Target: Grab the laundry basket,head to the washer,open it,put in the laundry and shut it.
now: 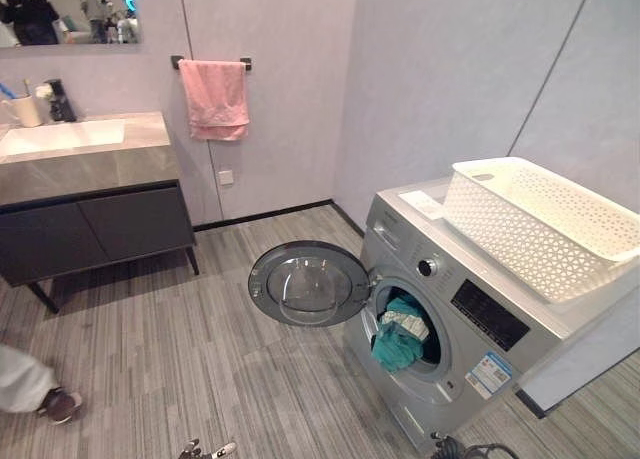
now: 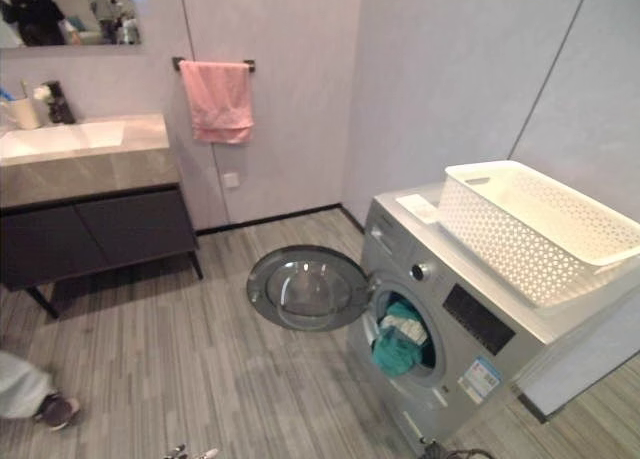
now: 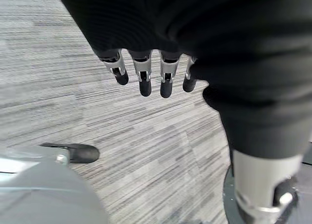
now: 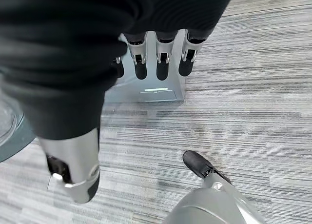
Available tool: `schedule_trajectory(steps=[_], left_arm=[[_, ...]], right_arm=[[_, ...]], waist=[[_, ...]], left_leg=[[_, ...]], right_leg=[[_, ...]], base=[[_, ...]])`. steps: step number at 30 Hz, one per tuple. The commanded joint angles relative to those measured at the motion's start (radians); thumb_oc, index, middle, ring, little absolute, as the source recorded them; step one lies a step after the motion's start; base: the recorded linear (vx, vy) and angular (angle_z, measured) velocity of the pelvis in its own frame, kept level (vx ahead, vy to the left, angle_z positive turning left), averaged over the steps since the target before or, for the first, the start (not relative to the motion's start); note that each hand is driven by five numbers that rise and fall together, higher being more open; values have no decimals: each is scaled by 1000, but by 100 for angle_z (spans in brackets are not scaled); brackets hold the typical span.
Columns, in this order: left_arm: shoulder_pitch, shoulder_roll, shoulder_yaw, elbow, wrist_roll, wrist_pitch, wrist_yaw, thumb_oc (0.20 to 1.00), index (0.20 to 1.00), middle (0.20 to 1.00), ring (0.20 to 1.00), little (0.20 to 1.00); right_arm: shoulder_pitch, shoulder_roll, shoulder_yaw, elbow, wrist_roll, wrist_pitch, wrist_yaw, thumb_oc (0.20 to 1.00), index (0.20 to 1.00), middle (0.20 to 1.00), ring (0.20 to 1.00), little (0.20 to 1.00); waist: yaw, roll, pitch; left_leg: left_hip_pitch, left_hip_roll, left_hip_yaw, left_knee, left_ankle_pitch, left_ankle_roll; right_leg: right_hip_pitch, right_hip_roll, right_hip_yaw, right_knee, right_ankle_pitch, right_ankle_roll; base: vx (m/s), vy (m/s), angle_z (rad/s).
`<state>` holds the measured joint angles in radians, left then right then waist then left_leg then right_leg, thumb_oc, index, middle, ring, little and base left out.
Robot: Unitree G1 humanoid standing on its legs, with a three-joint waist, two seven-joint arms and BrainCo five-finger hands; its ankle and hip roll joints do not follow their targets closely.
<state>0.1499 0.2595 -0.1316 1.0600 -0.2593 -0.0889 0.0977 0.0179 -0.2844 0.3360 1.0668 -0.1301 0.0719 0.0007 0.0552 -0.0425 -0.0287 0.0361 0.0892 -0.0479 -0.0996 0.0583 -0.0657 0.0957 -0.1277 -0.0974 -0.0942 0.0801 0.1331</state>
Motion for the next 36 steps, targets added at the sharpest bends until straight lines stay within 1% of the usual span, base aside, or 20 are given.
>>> schedule_trajectory(steps=[1,8,10,13,15,16,17,20,22,23,24,25,26,28,29,30,32,33,34,36], left_arm=[[-116,16,-11,-15,3,-17,1,1000,1000,1000,1000,1000],[-125,14,-30,-41,-25,-17,-2,1000,1000,1000,1000,1000],[-116,17,-28,-70,-39,-16,-2,1000,1000,1000,1000,1000],[-122,26,-2,-119,-95,-24,17,1000,1000,1000,1000,1000],[-114,32,8,-160,-124,-31,28,1000,1000,1000,1000,1000],[-114,32,8,-160,-124,-31,28,1000,1000,1000,1000,1000],[-115,42,7,-174,-128,-39,38,1000,1000,1000,1000,1000],[-125,52,1,-173,-125,-48,45,1000,1000,1000,1000,1000],[-133,52,0,-175,-126,-55,46,1000,1000,1000,1000,1000],[-144,39,-7,-169,-128,-61,49,1000,1000,1000,1000,1000],[-144,40,-8,-168,-128,-62,49,1000,1000,1000,1000,1000],[-146,37,-9,-170,-126,-67,48,1000,1000,1000,1000,1000],[-132,37,-8,-191,-128,-71,51,1000,1000,1000,1000,1000],[-132,37,-8,-191,-128,-71,51,1000,1000,1000,1000,1000],[-136,58,-6,-203,-133,-64,49,1000,1000,1000,1000,1000],[-123,74,11,-215,-138,-62,53,1000,1000,1000,1000,1000],[-116,79,24,-222,-144,-60,53,1000,1000,1000,1000,1000],[-103,89,46,-231,-153,-63,56,1000,1000,1000,1000,1000],[-103,89,46,-231,-153,-63,56,1000,1000,1000,1000,1000],[-109,97,62,-236,-171,-64,58,1000,1000,1000,1000,1000]], right_arm=[[-91,-25,17,9,41,-17,-32,1000,1000,1000,1000,1000],[-86,-35,19,-11,81,-29,-46,1000,1000,1000,1000,1000],[-83,-37,31,-34,93,-30,-41,1000,1000,1000,1000,1000],[-89,-41,53,-92,108,-35,-49,1000,1000,1000,1000,1000],[-106,-38,67,-92,102,-33,-52,1000,1000,1000,1000,1000],[-106,-37,67,-91,102,-33,-52,1000,1000,1000,1000,1000],[-131,-32,72,-84,116,-33,-54,1000,1000,1000,1000,1000],[-150,-20,61,-63,148,-42,-61,1000,1000,1000,1000,1000],[-142,-17,41,-57,165,-41,-59,1000,1000,1000,1000,1000],[-130,-12,11,-44,174,-41,-49,1000,1000,1000,1000,1000],[-129,-12,10,-44,174,-41,-49,1000,1000,1000,1000,1000],[-125,-13,-2,-60,179,-36,-37,1000,1000,1000,1000,1000],[-134,-13,-8,-84,188,-32,-22,1000,1000,1000,1000,1000],[-134,-13,-8,-84,188,-32,-22,1000,1000,1000,1000,1000],[-156,-7,0,-124,199,-30,-22,1000,1000,1000,1000,1000],[-178,4,10,-124,205,-32,-27,1000,1000,1000,1000,1000],[-194,11,16,-127,207,-34,-31,1000,1000,1000,1000,1000],[-206,14,32,-153,211,-36,-34,1000,1000,1000,1000,1000],[-206,14,32,-153,211,-36,-34,1000,1000,1000,1000,1000],[-220,19,45,-151,221,-39,-37,1000,1000,1000,1000,1000]], waist=[[16,-9,92],[10,-11,123],[16,-16,153],[36,-31,222],[36,-29,225],[38,-29,226],[45,-20,228],[56,-11,223],[59,-8,214],[62,-1,196],[62,-3,196],[65,-8,188],[80,-17,189],[84,-19,189],[94,-16,193],[107,-9,194],[110,-10,188],[98,-7,182],[98,-9,180],[87,-4,185]], left_leg=[[15,41,-56,34,-82,-45],[-62,70,-99,157,-89,-63],[-113,58,-118,277,-97,-63],[-234,32,-192,490,-23,-66],[-227,113,-205,336,-21,-65],[-223,114,-203,331,-19,-66],[-238,163,-266,190,35,-67],[-252,187,-313,83,81,-88],[-272,176,-278,99,86,-101],[-293,148,-211,160,54,-110],[-296,144,-210,166,50,-109],[-303,109,-172,232,3,-104],[-290,70,-91,294,-68,-80],[-290,70,-87,296,-70,-79],[-290,65,-3,326,-110,-51],[-264,69,62,316,-136,-29],[-243,60,88,292,-138,-17],[-209,49,117,260,-137,2],[-211,48,117,258,-135,3],[-188,30,132,220,-133,15]], right_leg=[[-22,-43,-51,118,-152,-8],[-15,6,-71,154,-204,-57],[-14,19,-69,180,-223,-79],[-14,41,-59,208,-239,-95],[-21,46,-37,231,-275,-74],[-21,46,-35,233,-276,-75],[-31,55,12,264,-303,-67],[-29,53,73,281,-331,-54],[3,6,89,267,-324,-27],[40,-77,71,239,-277,12],[40,-81,71,237,-276,14],[38,-134,70,224,-226,38],[-4,-239,46,221,-86,59],[-6,-240,50,221,-85,60],[-66,-298,-44,230,8,36],[-72,-324,-182,218,41,32],[-75,-321,-227,203,46,36],[-102,-263,-212,187,6,28],[-104,-264,-211,186,6,28],[-132,-202,-172,149,-20,36]], base=[[-14,-215,58],[4,-128,35],[-53,-120,34],[-69,-87,1],[148,89,-9],[228,281,3],[121,187,-2],[273,377,-9],[405,570,-53],[254,393,-39],[350,580,-55],[218,506,-47],[216,504,-39],[79,283,-97],[97,469,-159],[97,471,-149],[101,286,-114],[100,242,-96],[72,172,-84],[16,91,-68]])
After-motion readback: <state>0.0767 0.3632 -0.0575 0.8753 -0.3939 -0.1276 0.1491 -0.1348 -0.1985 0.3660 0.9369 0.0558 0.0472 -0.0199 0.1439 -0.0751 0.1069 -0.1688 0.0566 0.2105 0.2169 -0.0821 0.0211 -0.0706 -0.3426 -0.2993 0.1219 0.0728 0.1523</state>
